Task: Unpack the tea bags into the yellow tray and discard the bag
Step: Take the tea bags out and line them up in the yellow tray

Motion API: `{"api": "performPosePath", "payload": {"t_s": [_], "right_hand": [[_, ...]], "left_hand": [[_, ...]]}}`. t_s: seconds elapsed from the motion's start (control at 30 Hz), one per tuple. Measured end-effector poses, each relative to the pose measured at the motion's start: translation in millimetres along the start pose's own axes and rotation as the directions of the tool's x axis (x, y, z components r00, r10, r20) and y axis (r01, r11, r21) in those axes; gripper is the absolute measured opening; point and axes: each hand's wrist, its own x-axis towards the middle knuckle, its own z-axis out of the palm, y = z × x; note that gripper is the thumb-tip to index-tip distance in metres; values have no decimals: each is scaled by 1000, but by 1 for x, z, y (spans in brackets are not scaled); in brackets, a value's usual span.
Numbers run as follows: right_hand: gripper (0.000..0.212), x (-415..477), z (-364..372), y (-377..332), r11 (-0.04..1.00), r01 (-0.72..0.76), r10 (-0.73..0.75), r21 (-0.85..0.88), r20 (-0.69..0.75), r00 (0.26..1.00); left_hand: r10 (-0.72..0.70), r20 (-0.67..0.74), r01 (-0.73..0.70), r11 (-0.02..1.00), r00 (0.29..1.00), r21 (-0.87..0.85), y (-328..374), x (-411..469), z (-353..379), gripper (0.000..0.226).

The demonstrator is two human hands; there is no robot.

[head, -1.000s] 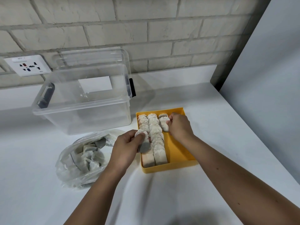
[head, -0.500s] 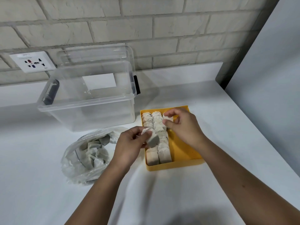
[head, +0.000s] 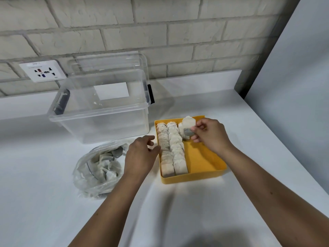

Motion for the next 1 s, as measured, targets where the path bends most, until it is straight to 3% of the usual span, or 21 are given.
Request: {"api": "performPosePath", "payload": {"t_s": [0.13,0.23,0.53,0.7,0.83,1.0], "right_hand": [[5,16,16,22,977,-52,53,-207,2,999],[11,23,28,33,930,-73,81,-360,7,997],[14,31,42,38,853,-92,84,-514,-40,996],[23,27,39,28,862,-89,68,-499,-60,996],[32,11,33,8,902,18,-63,-431,-89,994],[18,-19,36,-31,949,200,-200,-246,23,979]], "left_hand": [[-69,123,76,996,990,-49,-6,0,6,38],[-74,133,85,993,988,-80,-8,0,7,36],[-63,147,83,987,987,-134,-12,-1,6,36],[-79,157,105,981,984,-165,-11,0,5,32],[-93,161,140,941,983,-308,-8,-1,-12,25],[-79,15,78,902,997,-424,-15,-8,-67,11]]}}
